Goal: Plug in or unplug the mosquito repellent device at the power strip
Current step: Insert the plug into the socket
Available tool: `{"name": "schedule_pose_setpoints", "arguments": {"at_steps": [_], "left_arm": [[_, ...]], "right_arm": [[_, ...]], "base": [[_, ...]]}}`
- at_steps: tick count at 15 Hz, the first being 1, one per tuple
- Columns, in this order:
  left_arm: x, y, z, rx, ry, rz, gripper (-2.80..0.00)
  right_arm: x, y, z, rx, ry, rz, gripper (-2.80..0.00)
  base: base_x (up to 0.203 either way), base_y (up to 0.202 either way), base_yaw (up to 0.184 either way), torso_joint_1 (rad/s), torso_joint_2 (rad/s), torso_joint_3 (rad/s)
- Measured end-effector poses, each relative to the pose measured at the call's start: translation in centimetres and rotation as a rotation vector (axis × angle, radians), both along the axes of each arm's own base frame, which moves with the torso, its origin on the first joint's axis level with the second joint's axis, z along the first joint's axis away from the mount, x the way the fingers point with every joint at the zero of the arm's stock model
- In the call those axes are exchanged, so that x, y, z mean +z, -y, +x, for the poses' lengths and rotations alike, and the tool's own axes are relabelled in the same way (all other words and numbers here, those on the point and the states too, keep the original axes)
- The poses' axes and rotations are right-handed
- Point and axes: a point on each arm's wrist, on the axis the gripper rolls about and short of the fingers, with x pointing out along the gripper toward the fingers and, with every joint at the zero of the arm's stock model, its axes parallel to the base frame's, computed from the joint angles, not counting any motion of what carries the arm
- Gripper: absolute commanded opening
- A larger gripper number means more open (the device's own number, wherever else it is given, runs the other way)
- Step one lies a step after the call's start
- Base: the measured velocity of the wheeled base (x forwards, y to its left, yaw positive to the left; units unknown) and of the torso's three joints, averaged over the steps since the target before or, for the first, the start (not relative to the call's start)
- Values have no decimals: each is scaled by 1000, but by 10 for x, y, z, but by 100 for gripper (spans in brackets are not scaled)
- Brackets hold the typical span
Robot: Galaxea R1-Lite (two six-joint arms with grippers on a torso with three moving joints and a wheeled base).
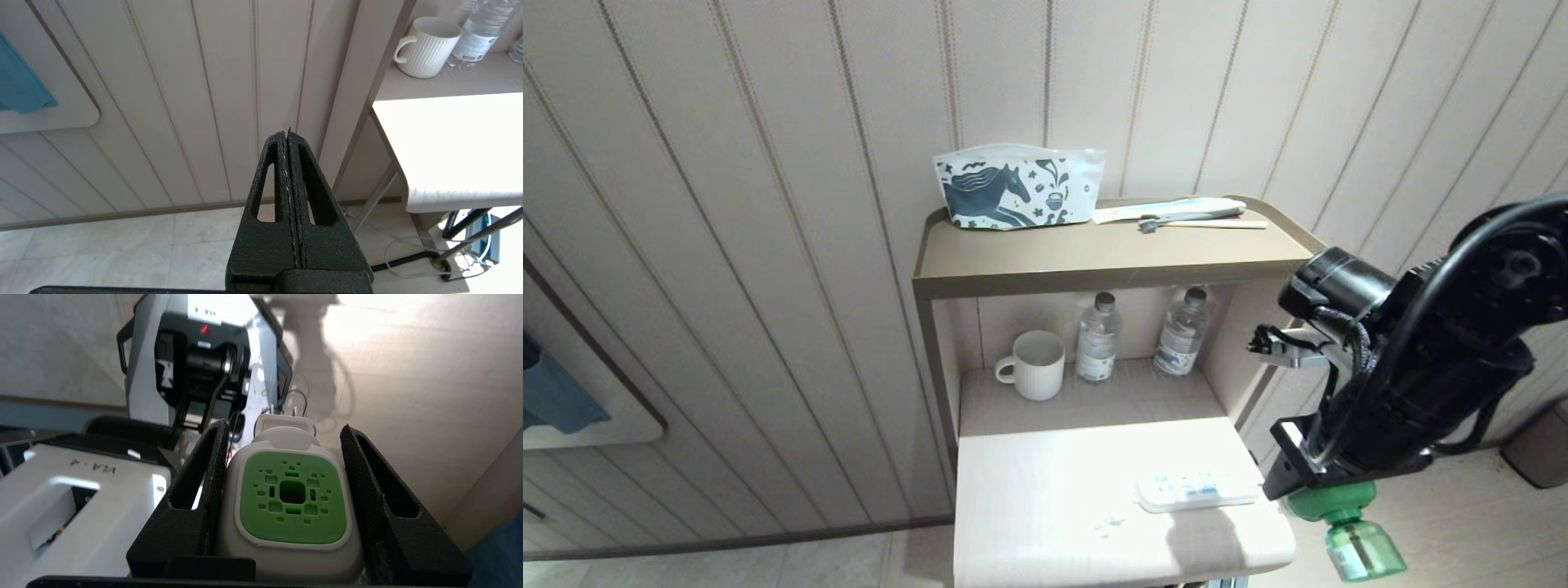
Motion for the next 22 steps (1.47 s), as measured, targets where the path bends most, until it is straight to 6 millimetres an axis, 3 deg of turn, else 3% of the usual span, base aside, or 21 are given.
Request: {"name": "schedule_pose_setpoints", "arguments": {"at_steps": [6, 12, 22], "left_arm": [[0, 0, 0, 0, 0, 0, -280], [0, 0, 0, 1, 0, 0, -280], [0, 0, 0, 1, 0, 0, -280]], "right_arm": [[-18, 22, 1, -71, -100, 57, -280], [-31, 27, 29, -125, -105, -5, -280], [-72, 30, 69, -179, -149, -108, -280]], "base": [[0, 0, 0, 0, 0, 0], [0, 0, 0, 0, 0, 0], [0, 0, 0, 0, 0, 0]]}}
